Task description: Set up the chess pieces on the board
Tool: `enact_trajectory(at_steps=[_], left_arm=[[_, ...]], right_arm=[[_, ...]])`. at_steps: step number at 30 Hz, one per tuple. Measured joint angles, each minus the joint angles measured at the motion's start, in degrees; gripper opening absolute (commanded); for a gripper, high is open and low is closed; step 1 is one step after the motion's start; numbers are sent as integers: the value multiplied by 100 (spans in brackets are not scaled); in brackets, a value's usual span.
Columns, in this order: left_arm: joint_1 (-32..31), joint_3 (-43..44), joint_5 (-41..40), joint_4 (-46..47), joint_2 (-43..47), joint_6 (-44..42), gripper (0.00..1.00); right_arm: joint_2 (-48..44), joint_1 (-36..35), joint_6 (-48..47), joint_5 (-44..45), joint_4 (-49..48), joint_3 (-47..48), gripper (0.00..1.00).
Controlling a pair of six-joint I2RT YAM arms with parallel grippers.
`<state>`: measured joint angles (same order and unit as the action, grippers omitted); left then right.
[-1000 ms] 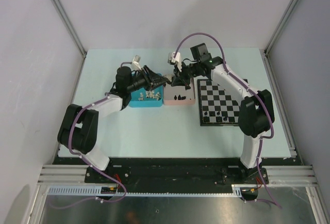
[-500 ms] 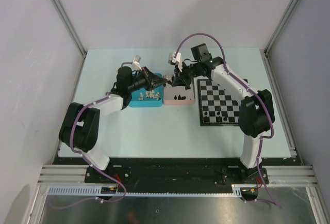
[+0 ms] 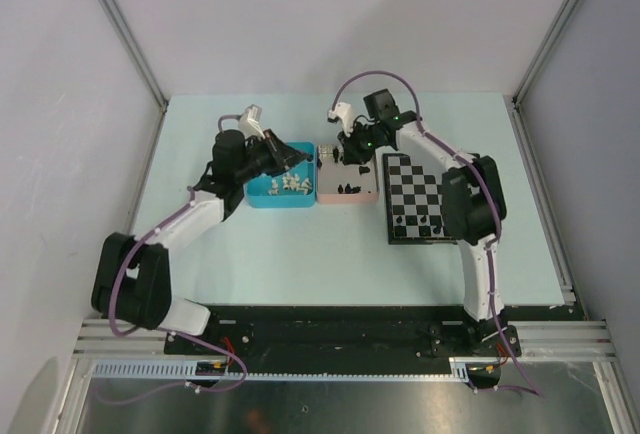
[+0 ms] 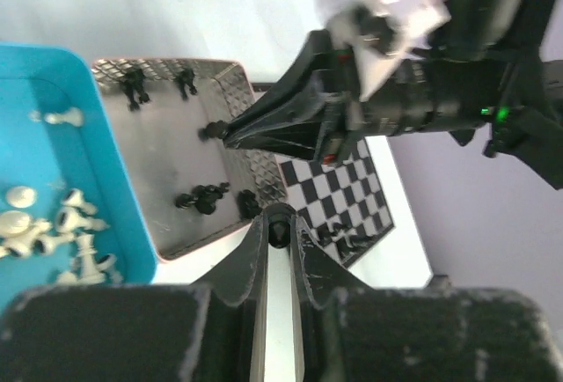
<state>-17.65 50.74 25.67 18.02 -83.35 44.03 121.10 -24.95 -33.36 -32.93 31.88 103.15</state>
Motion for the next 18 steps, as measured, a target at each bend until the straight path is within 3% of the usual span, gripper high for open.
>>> enact_trajectory(at_steps=[5, 12, 18], left_arm=[[-179, -166, -496, -459, 575, -750, 0], [-787, -195, -1202, -984, 881, -1572, 0], [-1204, -192, -1703, -1342, 881, -1921, 0]], right_arm=[[697, -114, 144, 697, 118, 282, 14], [887, -164, 238, 1029, 275, 492, 40], [737, -42, 339, 852, 431, 496, 43]])
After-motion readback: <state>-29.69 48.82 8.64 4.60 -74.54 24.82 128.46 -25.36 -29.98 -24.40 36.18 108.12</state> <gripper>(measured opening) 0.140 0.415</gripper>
